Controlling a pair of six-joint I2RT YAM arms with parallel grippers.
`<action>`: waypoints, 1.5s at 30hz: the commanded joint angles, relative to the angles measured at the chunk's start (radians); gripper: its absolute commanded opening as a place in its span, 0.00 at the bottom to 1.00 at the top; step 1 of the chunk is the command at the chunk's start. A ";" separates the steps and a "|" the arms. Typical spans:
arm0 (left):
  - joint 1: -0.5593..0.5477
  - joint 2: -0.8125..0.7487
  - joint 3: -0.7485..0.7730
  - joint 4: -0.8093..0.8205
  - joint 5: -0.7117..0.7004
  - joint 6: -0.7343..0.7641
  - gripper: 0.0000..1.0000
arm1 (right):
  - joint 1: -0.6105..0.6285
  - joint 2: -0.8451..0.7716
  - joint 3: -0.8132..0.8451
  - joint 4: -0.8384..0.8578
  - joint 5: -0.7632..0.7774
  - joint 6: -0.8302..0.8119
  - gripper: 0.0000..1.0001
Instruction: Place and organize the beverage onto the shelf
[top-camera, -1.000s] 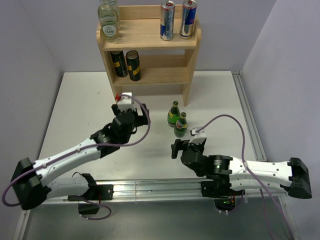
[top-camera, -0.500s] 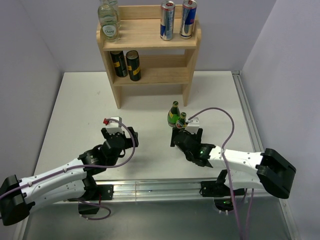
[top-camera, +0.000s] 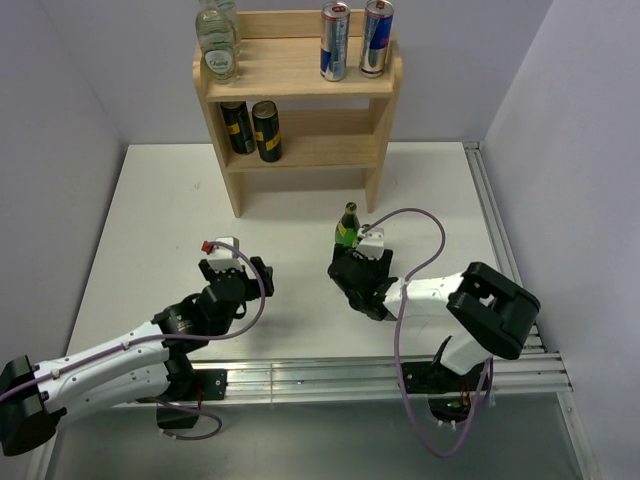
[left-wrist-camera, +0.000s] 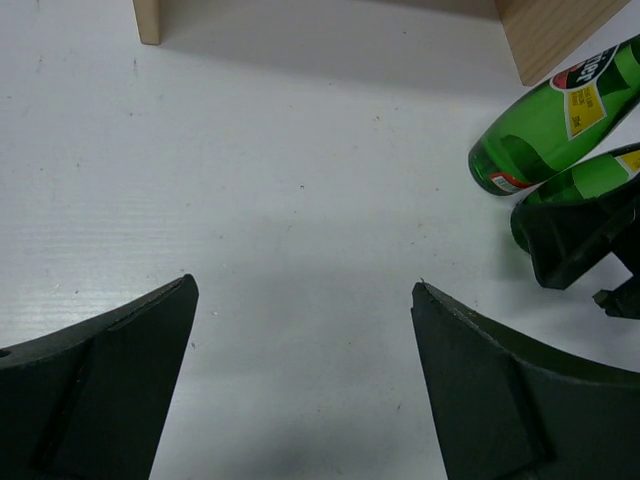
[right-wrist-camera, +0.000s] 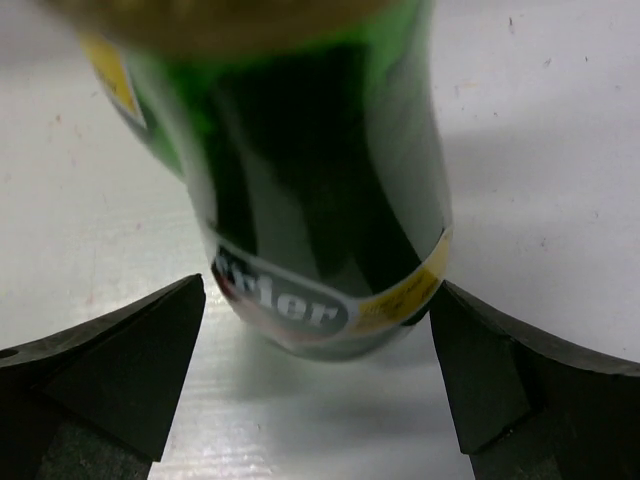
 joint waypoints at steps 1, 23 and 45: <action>-0.004 -0.043 -0.018 0.012 -0.016 -0.011 0.95 | -0.027 0.053 0.023 0.139 0.085 0.001 1.00; -0.004 -0.052 -0.033 0.028 -0.008 -0.002 0.95 | -0.089 0.222 -0.002 0.305 0.088 -0.007 0.23; -0.004 -0.040 -0.041 0.023 -0.022 -0.019 0.96 | 0.184 -0.272 0.129 -0.191 0.242 0.056 0.00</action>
